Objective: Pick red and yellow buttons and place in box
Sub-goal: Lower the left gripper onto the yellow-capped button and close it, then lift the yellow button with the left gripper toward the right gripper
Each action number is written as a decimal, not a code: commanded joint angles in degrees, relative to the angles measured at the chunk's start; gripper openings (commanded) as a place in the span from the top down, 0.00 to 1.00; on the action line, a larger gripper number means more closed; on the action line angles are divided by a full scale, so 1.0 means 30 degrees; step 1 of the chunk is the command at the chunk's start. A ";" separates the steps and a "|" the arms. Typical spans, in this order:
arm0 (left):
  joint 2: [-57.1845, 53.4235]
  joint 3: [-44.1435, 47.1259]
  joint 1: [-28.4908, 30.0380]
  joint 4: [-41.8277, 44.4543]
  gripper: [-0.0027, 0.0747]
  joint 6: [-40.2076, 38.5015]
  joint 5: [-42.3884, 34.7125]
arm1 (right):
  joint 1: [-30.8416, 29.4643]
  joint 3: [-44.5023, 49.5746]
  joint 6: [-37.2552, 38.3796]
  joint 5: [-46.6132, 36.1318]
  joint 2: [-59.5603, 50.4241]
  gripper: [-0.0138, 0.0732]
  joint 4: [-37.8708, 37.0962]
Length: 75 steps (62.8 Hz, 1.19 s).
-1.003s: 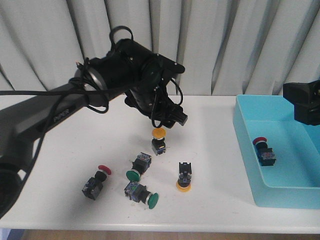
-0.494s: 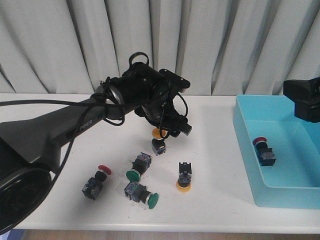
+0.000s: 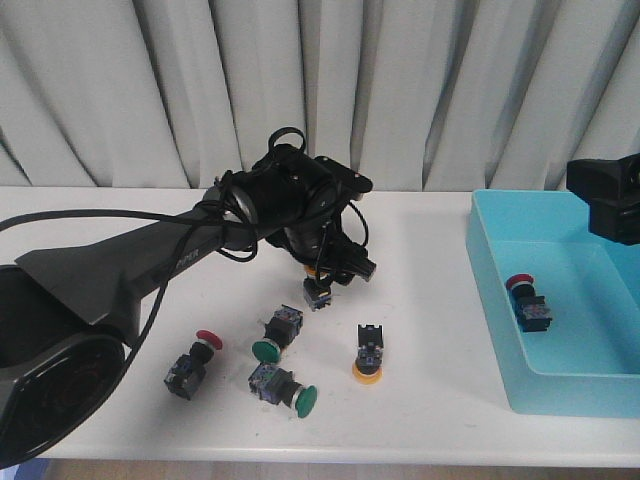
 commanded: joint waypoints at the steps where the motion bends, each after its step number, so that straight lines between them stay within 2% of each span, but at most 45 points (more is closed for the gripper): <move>1: -0.1223 -0.0617 0.0365 -0.0159 0.20 -0.0453 -0.0487 | 0.0035 -0.0467 0.0005 -0.1398 -0.0215 0.26 0.0023; 16: -0.1205 -0.0617 0.0539 -0.0514 0.21 -0.0238 -0.0469 | 0.0025 -0.0467 0.0005 -0.1513 -0.0215 0.26 0.0023; 27: -0.1032 -0.0617 0.0539 -0.1885 0.25 0.0672 -0.0469 | 0.0025 -0.0467 0.0005 -0.1535 -0.0215 0.26 0.0023; 46: -0.0990 -0.0596 0.0539 -0.1904 0.36 0.0515 -0.0492 | 0.0025 -0.0467 0.0019 -0.1533 -0.0215 0.26 0.0063; 59: -0.0990 -0.0596 0.0539 -0.1904 0.55 0.0515 -0.0155 | 0.0025 -0.0467 0.0019 -0.1533 -0.0215 0.26 0.0063; 65: -0.0990 -0.0596 0.0539 -0.1882 0.71 0.0534 -0.0077 | 0.0025 -0.0467 0.0019 -0.1533 -0.0215 0.26 0.0063; 75: -0.1009 -0.0596 0.0539 -0.1869 0.88 0.0587 -0.0156 | 0.0025 -0.0467 0.0019 -0.1497 -0.0215 0.26 0.0063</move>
